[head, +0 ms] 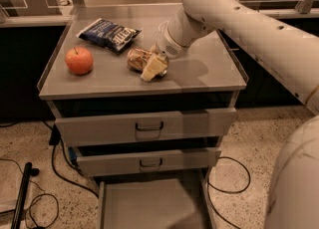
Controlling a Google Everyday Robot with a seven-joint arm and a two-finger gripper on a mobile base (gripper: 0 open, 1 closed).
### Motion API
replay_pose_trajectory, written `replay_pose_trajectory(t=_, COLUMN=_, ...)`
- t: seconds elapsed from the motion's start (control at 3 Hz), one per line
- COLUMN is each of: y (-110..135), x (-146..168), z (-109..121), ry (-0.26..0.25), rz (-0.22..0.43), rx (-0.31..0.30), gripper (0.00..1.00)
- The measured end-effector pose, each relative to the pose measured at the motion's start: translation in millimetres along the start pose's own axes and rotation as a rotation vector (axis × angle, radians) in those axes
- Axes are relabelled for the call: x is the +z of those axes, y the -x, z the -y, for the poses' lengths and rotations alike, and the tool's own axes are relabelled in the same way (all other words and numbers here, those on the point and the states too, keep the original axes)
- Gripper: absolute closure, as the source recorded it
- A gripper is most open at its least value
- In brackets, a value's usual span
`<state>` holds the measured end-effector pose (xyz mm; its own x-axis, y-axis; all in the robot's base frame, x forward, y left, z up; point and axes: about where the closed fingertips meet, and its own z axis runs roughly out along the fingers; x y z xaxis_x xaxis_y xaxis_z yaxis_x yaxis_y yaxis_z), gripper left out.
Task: Place orange can into bottom drawer
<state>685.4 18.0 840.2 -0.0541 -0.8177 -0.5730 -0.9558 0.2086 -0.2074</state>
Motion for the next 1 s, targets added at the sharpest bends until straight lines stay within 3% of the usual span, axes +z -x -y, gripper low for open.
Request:
replay_pose_trajectory(t=0.67, y=0.0, x=0.1, z=0.0, ry=0.000, rz=0.000, rx=0.000, gripper=0.87)
replay_pose_trajectory(t=1.0, y=0.0, x=0.1, z=-0.1, ry=0.000, rz=0.000, rx=0.000, gripper=1.00)
